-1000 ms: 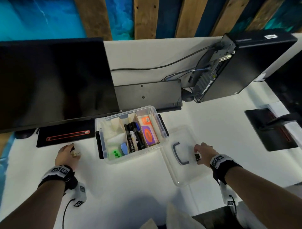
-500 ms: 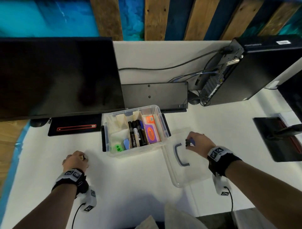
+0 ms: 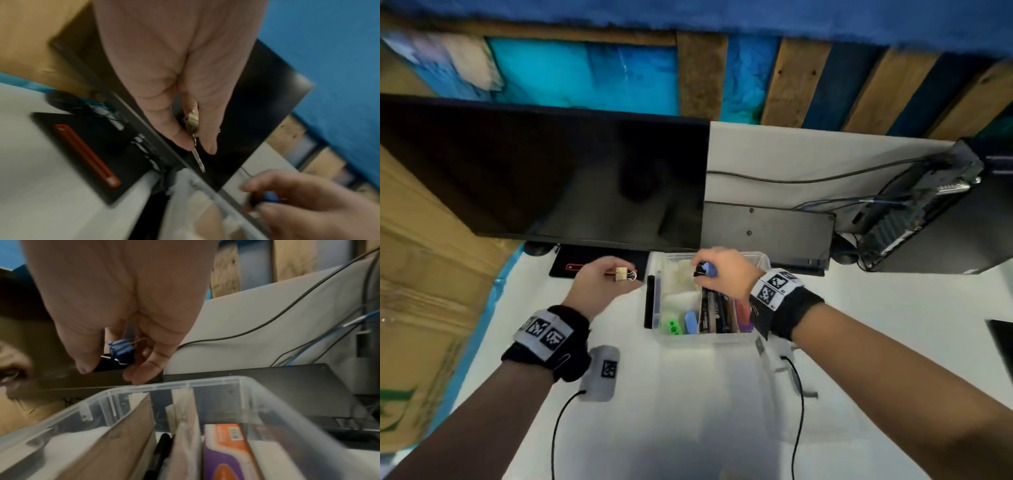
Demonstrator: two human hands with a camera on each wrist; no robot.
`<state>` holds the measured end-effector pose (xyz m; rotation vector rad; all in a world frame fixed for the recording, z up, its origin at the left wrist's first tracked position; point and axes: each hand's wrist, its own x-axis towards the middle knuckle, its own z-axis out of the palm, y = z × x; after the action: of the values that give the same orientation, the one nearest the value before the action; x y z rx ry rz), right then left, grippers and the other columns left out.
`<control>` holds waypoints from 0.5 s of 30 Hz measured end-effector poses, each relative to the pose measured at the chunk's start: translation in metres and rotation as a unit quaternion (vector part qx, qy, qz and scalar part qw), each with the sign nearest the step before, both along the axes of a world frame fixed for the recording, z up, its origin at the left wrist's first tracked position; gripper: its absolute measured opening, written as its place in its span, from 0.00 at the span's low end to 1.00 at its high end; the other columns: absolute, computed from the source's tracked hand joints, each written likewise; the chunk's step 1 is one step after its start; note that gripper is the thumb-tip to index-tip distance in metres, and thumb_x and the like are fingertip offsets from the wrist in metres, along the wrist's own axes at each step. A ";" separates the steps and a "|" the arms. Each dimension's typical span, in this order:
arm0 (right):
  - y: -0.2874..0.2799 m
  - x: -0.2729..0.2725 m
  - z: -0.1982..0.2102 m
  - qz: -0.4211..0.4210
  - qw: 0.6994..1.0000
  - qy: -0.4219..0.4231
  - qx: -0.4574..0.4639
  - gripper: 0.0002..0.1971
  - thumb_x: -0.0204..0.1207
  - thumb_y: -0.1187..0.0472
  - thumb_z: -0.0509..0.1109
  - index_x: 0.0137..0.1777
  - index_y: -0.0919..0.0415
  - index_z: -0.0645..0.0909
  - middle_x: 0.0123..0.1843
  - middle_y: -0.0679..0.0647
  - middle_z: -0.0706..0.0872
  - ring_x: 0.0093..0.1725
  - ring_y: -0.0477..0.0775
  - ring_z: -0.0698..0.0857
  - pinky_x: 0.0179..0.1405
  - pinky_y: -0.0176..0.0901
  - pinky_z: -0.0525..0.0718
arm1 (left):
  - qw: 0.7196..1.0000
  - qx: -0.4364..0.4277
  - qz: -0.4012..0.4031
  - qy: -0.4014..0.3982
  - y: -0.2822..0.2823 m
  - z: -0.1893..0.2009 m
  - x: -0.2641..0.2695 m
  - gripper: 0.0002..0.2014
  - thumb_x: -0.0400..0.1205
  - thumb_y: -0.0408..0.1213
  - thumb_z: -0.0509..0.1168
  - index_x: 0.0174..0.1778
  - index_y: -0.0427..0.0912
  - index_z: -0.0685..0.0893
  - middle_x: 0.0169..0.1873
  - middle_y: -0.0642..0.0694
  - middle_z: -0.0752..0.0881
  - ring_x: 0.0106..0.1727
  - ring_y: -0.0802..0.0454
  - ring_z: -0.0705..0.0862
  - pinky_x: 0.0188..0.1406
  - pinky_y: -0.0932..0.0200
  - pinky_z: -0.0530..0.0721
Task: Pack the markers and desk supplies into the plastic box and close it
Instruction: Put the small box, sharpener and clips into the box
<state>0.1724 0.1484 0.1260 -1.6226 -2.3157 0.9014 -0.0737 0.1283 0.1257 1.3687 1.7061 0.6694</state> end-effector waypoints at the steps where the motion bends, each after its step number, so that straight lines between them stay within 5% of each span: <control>1: 0.006 -0.010 -0.005 -0.003 1.000 -0.002 -0.012 0.16 0.74 0.55 0.72 0.62 0.56 0.81 0.60 0.60 0.84 0.58 0.60 0.82 0.59 0.46 0.78 | 1.000 0.004 -0.006 -0.020 0.006 0.006 0.008 0.15 0.66 0.36 0.79 0.47 0.41 0.87 0.41 0.41 0.89 0.42 0.47 0.86 0.45 0.57 0.83; 6: 0.025 -0.032 -0.027 -0.034 0.998 -0.015 -0.049 0.22 0.69 0.55 0.76 0.63 0.56 0.79 0.60 0.62 0.85 0.60 0.62 0.83 0.58 0.47 0.80 | 0.999 0.006 -0.048 -0.008 0.033 -0.001 0.043 0.19 0.62 0.46 0.81 0.45 0.45 0.87 0.46 0.42 0.90 0.49 0.45 0.88 0.57 0.45 0.86; 11: 0.028 -0.030 -0.033 -0.015 0.995 0.020 -0.098 0.41 0.65 0.63 0.78 0.78 0.56 0.64 0.62 0.59 0.84 0.57 0.58 0.85 0.59 0.48 0.84 | 0.993 -0.022 -0.109 0.040 0.040 -0.014 0.053 0.29 0.72 0.47 0.73 0.68 0.43 0.78 0.64 0.44 0.84 0.66 0.49 0.81 0.71 0.50 0.77; 15: 0.022 -0.016 -0.027 -0.026 0.994 0.071 -0.077 0.32 0.67 0.62 0.77 0.72 0.55 0.72 0.62 0.57 0.84 0.52 0.56 0.86 0.57 0.45 0.84 | 0.993 -0.013 -0.114 0.008 0.033 -0.011 0.054 0.21 0.77 0.42 0.69 0.66 0.41 0.80 0.62 0.42 0.86 0.64 0.50 0.83 0.71 0.52 0.77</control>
<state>0.1566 0.1708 0.0991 -1.6098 -2.1459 1.1698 -0.0201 0.1615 0.1146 1.5252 1.5364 0.5061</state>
